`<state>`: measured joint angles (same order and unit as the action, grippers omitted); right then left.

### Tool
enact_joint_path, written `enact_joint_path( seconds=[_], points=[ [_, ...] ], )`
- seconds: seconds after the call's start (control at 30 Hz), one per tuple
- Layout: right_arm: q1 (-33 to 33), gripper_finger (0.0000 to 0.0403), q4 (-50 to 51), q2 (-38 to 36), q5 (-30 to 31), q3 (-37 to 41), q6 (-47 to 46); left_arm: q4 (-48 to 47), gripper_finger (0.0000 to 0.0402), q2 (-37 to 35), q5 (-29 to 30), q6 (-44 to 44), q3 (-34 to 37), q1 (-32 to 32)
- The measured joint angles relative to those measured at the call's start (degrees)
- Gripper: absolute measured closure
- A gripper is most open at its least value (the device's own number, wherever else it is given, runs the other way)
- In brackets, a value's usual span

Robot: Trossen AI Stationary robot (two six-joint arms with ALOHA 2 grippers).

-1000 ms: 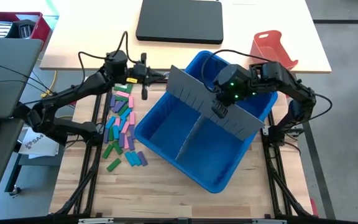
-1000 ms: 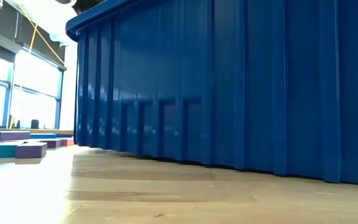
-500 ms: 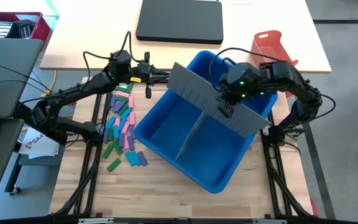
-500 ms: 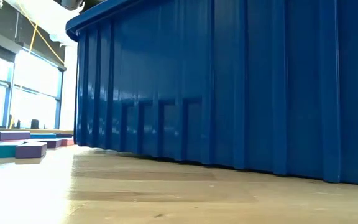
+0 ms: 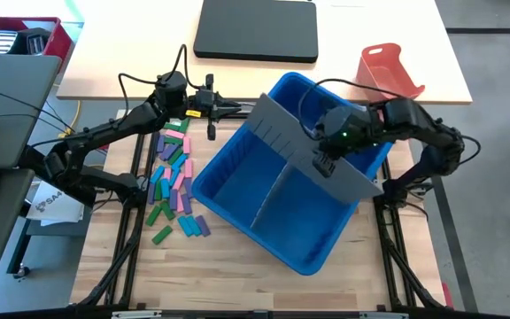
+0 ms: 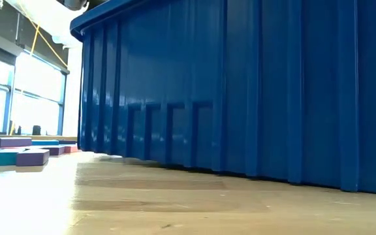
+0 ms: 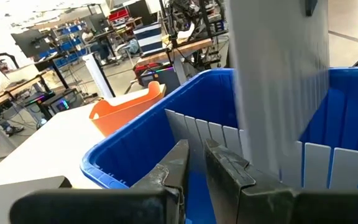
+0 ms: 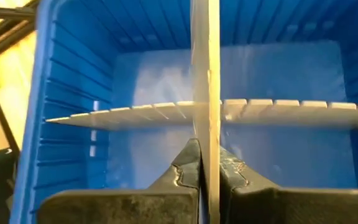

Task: Sort blocks
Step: Insert the bin divider into the blue bin

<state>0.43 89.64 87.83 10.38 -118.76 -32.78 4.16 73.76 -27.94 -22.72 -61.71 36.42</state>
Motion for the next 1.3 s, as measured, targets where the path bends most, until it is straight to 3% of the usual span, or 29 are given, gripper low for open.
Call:
enact_joint_path(
  seconds=[0.57, 0.8, 0.97, 1.13, 1.3],
  points=[
    [-1.9, 0.0402, 0.5, -0.9, -3.5, -0.5, 2.8, 0.5, 0.0359, 0.0, 0.0, 0.2, 0.0, -2.5],
    [-3.5, 0.0402, 0.5, -0.7, -5.1, -0.5, 3.2, 11.6, 0.0359, 2.9, 3.0, 9.2, -0.3, -3.5],
    [-3.4, 0.0402, 0.4, -0.7, -5.5, -0.5, 3.2, 11.3, 0.0359, 7.2, 2.6, 10.6, -6.2, -2.6],
    [-3.4, 0.0402, 0.3, -0.7, -5.7, -0.5, 3.2, 4.7, 0.0355, 14.3, -7.0, 10.2, -15.7, -1.9],
    [-3.4, 0.0402, 0.3, -0.7, -5.8, -0.5, 3.2, -0.8, 0.0315, 18.6, -18.9, 11.6, -23.5, 1.7]
  ],
)
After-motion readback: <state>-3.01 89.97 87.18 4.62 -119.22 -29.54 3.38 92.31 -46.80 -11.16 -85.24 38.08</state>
